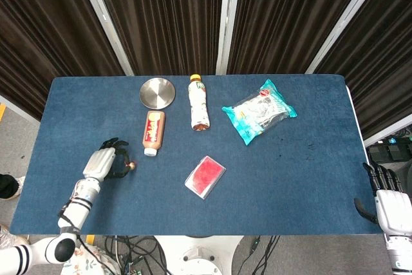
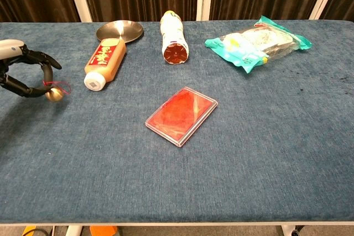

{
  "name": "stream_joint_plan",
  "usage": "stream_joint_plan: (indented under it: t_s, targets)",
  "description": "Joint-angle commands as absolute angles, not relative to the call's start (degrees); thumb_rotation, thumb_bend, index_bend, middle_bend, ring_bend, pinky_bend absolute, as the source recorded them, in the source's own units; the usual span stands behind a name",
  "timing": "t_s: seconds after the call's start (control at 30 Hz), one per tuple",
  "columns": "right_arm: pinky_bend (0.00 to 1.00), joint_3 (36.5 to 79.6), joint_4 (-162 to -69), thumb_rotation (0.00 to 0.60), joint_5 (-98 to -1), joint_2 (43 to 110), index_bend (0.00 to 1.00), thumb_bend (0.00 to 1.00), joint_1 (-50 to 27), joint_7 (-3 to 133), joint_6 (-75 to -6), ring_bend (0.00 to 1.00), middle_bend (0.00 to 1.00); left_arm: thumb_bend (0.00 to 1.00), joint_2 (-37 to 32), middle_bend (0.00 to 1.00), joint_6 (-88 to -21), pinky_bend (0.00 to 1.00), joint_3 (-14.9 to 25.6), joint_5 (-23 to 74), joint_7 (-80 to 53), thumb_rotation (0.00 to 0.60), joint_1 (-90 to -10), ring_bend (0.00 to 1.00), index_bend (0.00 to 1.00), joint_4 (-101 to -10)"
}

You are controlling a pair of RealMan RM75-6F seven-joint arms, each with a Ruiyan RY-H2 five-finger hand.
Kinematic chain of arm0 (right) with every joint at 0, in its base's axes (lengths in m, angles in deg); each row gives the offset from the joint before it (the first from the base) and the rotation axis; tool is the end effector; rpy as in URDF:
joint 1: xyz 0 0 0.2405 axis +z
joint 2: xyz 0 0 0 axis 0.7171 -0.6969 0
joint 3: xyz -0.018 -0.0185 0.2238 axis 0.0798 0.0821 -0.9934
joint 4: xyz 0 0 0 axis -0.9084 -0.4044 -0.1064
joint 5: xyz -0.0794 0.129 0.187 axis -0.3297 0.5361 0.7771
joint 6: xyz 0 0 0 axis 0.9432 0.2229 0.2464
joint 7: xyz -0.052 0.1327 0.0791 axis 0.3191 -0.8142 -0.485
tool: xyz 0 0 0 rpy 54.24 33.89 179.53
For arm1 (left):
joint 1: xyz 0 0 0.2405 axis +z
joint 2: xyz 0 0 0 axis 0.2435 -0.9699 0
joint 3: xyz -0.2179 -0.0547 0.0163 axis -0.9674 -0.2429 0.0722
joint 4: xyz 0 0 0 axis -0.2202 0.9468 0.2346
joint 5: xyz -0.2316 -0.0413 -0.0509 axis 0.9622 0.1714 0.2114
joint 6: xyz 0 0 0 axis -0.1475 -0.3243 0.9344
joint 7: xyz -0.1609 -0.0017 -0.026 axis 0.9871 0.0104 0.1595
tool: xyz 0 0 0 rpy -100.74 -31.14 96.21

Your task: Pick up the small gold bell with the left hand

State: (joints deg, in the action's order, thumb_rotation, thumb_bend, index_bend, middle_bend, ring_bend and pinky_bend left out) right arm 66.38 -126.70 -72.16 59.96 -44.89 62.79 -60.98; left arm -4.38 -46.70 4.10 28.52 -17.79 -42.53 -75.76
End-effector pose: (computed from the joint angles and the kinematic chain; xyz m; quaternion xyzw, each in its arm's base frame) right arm -0.3328 -0.1755 0.1139 0.5803 -0.4169 0.3573 0.6015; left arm -0.2048 0.3032 -0.0242 -0.6014 -0.5729 -0.3667 0.4190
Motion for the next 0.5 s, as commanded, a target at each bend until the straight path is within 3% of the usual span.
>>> stream_joint_plan:
  t_s: [0.03,0.5]
  targets:
    - [0.02,66.3,-126.7,0.600,-72.1,59.9,0.00,0.26,-44.9,62.8,-61.0,0.00,0.00,0.43,-3.3,0.17,-47.0,0.00,4.4,28.6,-18.9,0.600,-42.9,0.03,0.64,-74.2]
    - [0.02,66.4,-126.4,0.600,-71.9,60.0,0.00,0.26,-45.0,62.5,-60.9,0.00,0.00,0.43,-0.5,0.17,-48.7,0.00,5.0,29.8,-22.2,0.600,-43.1,0.03,0.63,-71.2]
